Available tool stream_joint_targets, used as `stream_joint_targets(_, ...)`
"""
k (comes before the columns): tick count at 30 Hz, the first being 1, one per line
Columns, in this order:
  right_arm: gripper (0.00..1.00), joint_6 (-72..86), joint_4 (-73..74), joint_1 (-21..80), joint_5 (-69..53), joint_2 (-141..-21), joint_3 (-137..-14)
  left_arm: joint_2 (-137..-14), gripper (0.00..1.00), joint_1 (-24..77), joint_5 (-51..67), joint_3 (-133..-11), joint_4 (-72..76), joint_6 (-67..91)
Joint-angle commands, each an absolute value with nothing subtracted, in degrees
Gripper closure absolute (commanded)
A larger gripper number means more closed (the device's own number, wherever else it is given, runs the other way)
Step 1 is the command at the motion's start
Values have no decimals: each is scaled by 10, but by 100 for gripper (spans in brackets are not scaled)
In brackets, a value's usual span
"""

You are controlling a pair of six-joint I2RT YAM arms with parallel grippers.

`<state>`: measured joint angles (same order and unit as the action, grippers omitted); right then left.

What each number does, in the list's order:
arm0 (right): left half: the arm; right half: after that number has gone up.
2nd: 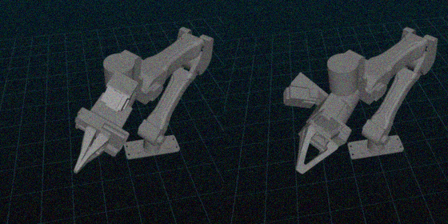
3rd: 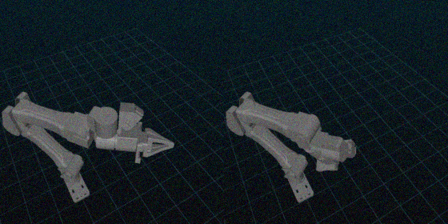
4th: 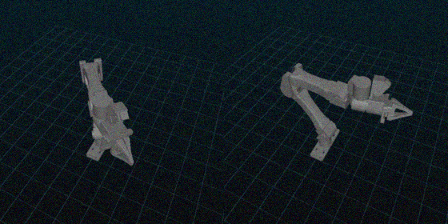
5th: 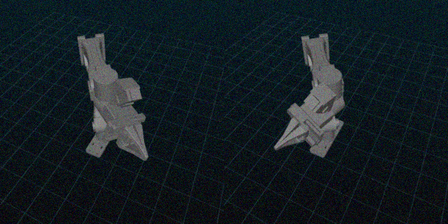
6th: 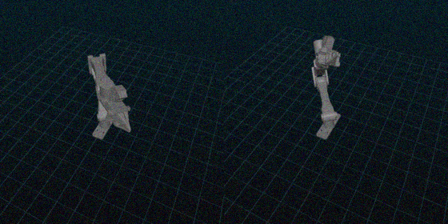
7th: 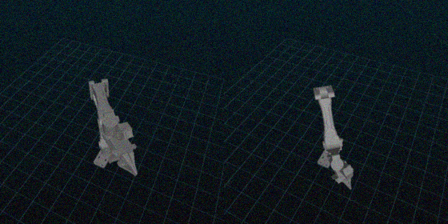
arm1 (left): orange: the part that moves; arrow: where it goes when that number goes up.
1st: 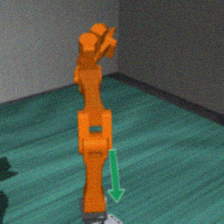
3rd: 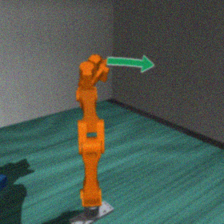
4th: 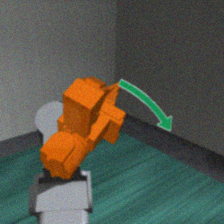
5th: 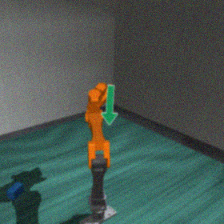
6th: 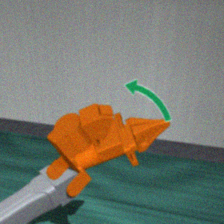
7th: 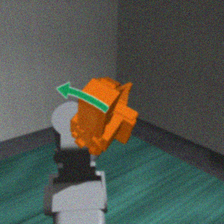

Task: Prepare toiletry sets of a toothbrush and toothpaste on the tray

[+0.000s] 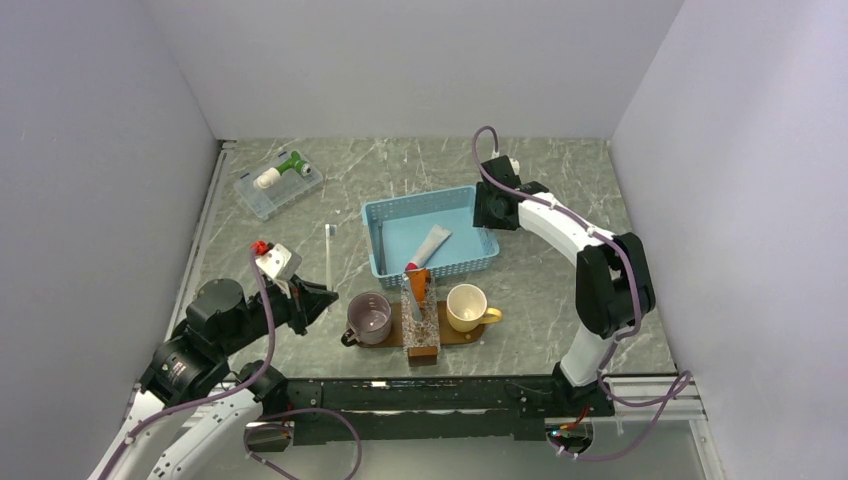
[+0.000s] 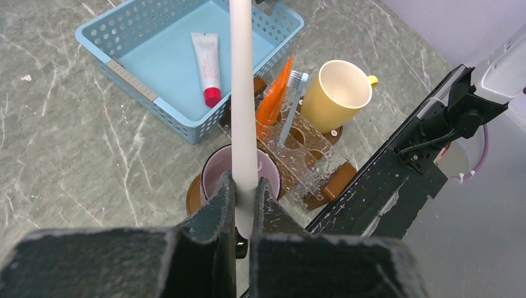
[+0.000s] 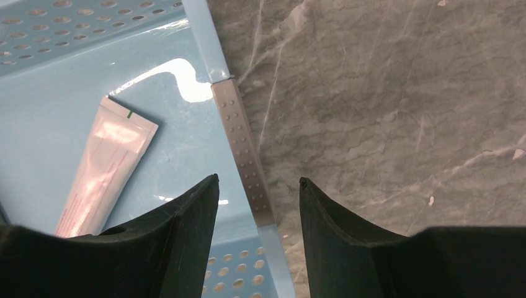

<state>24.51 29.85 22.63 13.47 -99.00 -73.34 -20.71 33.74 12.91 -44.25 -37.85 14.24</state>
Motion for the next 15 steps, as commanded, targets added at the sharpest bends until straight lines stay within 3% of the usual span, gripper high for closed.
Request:
stream_joint_targets(1,49,241,275,212,102,-999,-762,-201,100,339,137,-444,-367,135)
stream_joint_targets(15,89,253,276,204,112,-1044,-795,-205,100,339,134,-445,-370,132)
